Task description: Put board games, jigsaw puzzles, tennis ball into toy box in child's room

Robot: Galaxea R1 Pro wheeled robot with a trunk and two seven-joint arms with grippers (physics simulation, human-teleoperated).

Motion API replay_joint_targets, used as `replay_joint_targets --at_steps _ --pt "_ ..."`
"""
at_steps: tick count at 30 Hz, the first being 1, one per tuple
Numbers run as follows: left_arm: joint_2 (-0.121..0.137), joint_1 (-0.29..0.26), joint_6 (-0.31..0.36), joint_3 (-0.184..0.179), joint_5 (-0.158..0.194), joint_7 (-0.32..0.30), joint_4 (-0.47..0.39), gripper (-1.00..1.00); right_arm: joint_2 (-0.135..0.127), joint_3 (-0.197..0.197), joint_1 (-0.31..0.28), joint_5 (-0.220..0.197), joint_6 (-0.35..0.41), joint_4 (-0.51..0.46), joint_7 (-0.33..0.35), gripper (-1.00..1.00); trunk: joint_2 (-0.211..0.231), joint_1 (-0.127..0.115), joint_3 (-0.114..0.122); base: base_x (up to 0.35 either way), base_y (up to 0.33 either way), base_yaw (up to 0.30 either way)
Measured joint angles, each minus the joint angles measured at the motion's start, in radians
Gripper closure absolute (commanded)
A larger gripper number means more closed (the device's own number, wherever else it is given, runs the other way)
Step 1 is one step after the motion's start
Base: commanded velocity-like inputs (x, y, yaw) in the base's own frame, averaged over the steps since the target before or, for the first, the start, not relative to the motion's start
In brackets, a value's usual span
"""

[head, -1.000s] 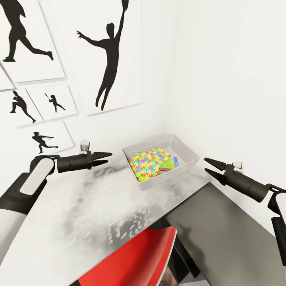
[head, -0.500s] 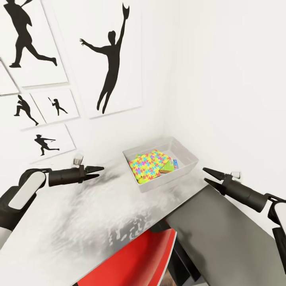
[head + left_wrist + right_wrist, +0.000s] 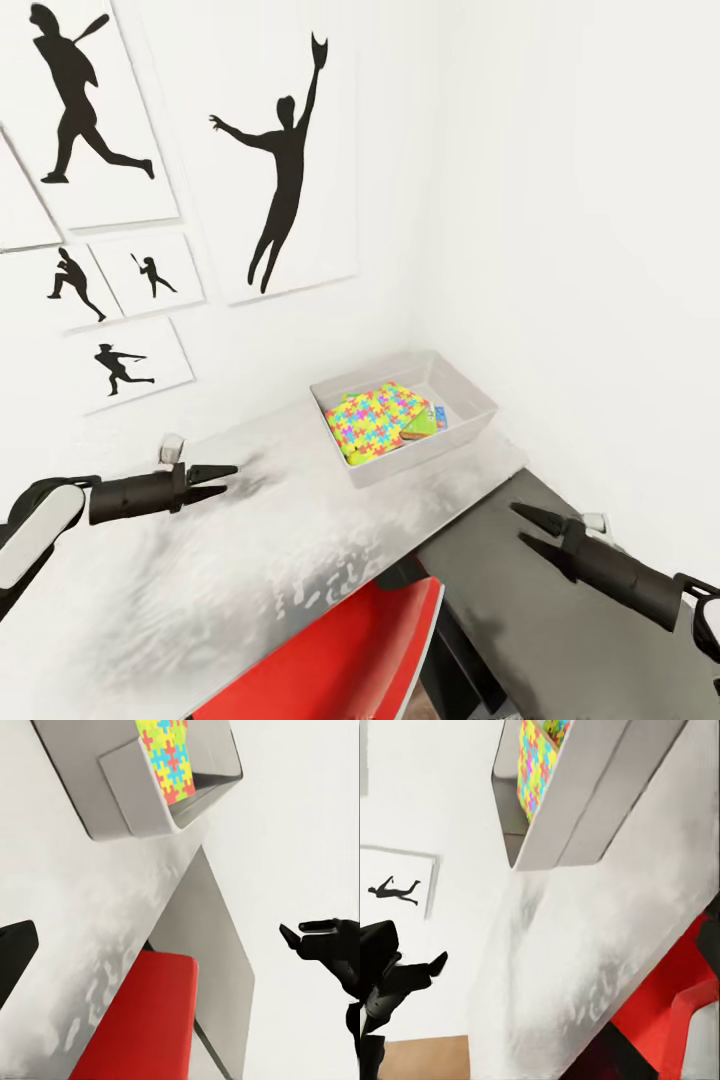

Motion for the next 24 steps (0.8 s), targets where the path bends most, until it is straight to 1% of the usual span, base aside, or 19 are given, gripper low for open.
replay_joint_targets --at_steps 5,6,8,17,24 --pt "0.003 0.015 0.000 0.056 -0.009 -0.016 0.009 -1.00 0.002 -0.005 0.041 -0.001 -0.004 0.000 0.001 -1.00 0.000 0.000 0.008 -0.173 0.062 0.000" --pt "0.003 0.015 0.001 0.056 -0.009 -0.016 0.009 -1.00 0.003 -0.005 0.042 -0.002 -0.004 0.000 0.001 -1.00 0.000 0.000 0.010 -0.169 0.063 0.000" --pt "0.004 0.018 0.001 0.069 -0.010 -0.020 0.014 -1.00 0.004 -0.006 0.049 -0.001 -0.004 0.000 0.001 -1.00 0.000 0.000 0.013 -0.101 0.036 0.000" --pt "0.006 0.021 0.001 0.083 -0.012 -0.024 0.020 -1.00 0.006 -0.005 0.056 -0.001 -0.005 0.000 0.001 -1.00 0.000 0.000 0.028 -0.049 0.012 0.000" --pt "0.009 0.022 0.003 0.085 -0.012 -0.024 0.021 -1.00 0.007 -0.006 0.057 0.001 -0.006 0.000 0.000 -1.00 0.000 0.000 0.039 -0.194 0.086 0.000"
